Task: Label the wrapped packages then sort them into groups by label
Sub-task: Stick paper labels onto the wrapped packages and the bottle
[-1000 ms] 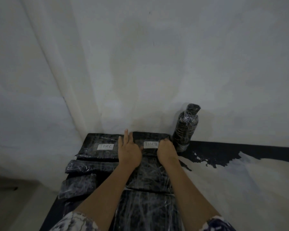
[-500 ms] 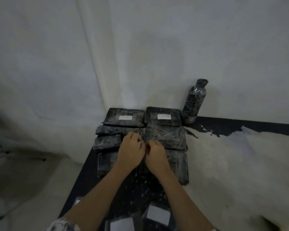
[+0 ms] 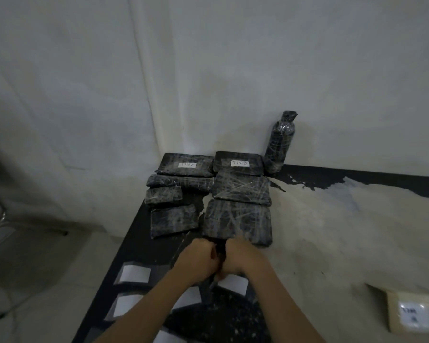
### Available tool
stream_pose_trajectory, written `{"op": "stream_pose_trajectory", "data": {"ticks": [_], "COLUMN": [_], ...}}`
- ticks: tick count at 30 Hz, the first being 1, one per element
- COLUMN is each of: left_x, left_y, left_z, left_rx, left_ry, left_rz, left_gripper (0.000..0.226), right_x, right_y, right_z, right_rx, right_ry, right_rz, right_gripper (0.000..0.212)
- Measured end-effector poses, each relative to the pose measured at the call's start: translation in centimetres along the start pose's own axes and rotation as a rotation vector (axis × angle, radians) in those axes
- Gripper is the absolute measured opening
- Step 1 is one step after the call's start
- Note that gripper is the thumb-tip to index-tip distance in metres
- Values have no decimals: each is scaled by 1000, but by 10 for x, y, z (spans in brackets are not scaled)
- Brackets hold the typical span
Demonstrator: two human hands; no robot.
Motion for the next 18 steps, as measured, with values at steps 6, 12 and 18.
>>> {"op": "stream_pose_trajectory", "data": {"ticks": [6,12,18], "left_x": [2,5,6], "left_y": [-12,-11,-12], "left_z": [-11,-12,-14], "left_rx": [253,333,379], "left_ry": [-6,-19,6], "left_rz": [27,106,151], "left_gripper": [13,38,59], "right_x": [-2,-8,-13], "right_y": [-13,-7,3], "right_z": [-10,-13,-15], "right_rx": [79,72,97], "right_ry": [13,-46,-49], "right_rz": [-305,-150,-75], "right_gripper": [46,36,31]}}
Point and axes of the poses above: each hand's wrist, its own z-axis towards the middle knuckle, its own y-axis out of the back of the hand, x = y × z, the point moved 5 cm from there along z, towards the middle knuckle, and after that the axes turned 11 degrees about -x, right-handed, at the moved point
